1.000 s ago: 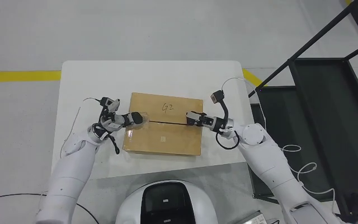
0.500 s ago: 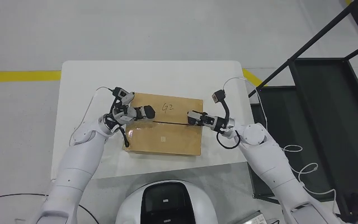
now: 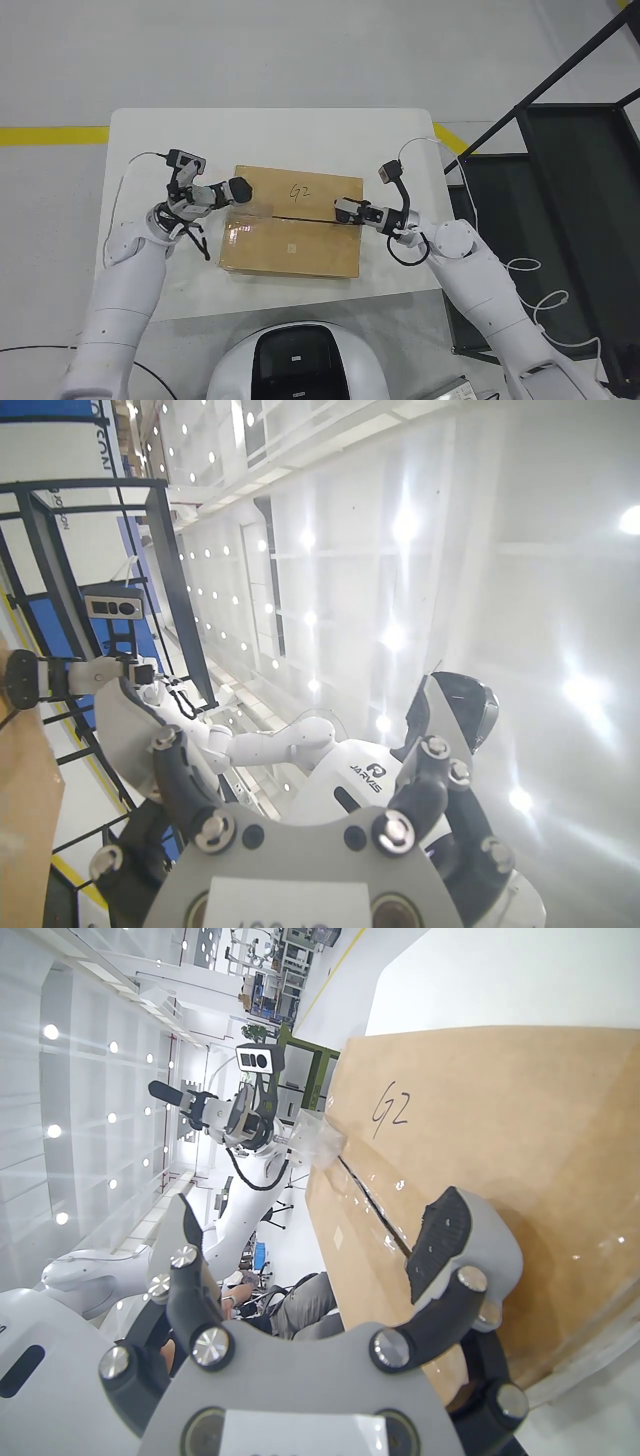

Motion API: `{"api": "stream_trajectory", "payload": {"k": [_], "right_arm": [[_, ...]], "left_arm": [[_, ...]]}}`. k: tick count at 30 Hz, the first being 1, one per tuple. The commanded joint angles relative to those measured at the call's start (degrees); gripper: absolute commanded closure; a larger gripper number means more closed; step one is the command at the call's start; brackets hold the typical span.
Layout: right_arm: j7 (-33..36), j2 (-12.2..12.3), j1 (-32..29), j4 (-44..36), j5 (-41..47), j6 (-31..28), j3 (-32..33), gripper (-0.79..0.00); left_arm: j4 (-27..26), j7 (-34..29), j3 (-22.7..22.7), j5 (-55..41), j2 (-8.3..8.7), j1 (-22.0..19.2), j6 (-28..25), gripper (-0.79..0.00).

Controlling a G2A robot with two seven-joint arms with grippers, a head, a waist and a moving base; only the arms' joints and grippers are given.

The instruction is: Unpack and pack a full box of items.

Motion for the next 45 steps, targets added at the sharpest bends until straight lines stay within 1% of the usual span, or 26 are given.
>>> {"api": "stream_trajectory", "payload": {"k": [1, 5, 8, 10, 13, 16, 24, 32, 36, 38, 40, 45], "right_arm": [[0.03, -0.01, 0.05, 0.00, -0.16, -0.02, -0.08, -0.785], [-0.09, -0.08, 0.25, -0.07, -0.39, 0.23, -0.48, -0.785], [-0.23, -0.14, 0.40, -0.06, -0.52, 0.22, -0.76, -0.785], [-0.38, -0.16, 0.45, 0.02, -0.50, 0.28, -0.81, -0.785], [-0.52, -0.12, 0.40, 0.02, -0.68, 0.29, -0.62, -0.785], [-0.38, 0.05, -0.08, -0.18, -0.77, 0.26, -0.06, -0.785], [-0.07, 0.44, -1.24, -0.77, -0.56, 0.36, 1.32, -0.785], [-0.15, 0.72, -2.19, -1.30, -0.43, 0.36, 2.35, -0.785], [-0.24, 0.80, -2.47, -1.59, -0.43, 0.54, 2.56, -0.785], [-0.24, 0.82, -2.51, -1.63, -0.44, 0.59, 2.60, -0.785], [-0.08, 0.82, -2.48, -1.61, -0.40, 0.62, 2.47, -0.785], [-0.02, 0.69, -1.98, -1.40, -0.23, 0.64, 1.84, -0.785]], "left_arm": [[0.58, 0.14, -2.36, 0.64, 0.60, 1.61, -0.25, -0.785], [2.12, -0.21, -4.88, 1.74, 1.38, 3.73, 0.13, -0.785], [2.53, -0.35, -4.70, 3.76, 1.52, 4.33, -0.95, -0.785], [2.82, 0.42, -4.16, 6.14, 1.50, 3.97, -2.93, -0.785], [3.46, 1.88, -2.84, 9.07, 1.31, 3.03, -5.23, -0.785], [3.90, 2.45, -1.48, 11.03, 1.14, 2.21, -5.81, -0.785], [1.97, 1.79, 2.72, 12.30, 0.41, 0.30, -4.64, -0.785], [0.58, 2.68, 9.57, 12.88, -1.27, -2.80, -3.97, -0.785], [0.42, 2.20, 11.28, 10.08, -2.00, -3.88, -4.46, -0.785], [0.23, 1.17, 11.25, 8.59, -2.09, -3.90, -4.64, -0.785], [0.20, -0.17, 10.23, 7.26, -1.90, -3.66, -4.93, -0.785], [0.22, -1.12, 4.81, 6.92, -0.48, -1.94, -5.11, -0.785]]}}
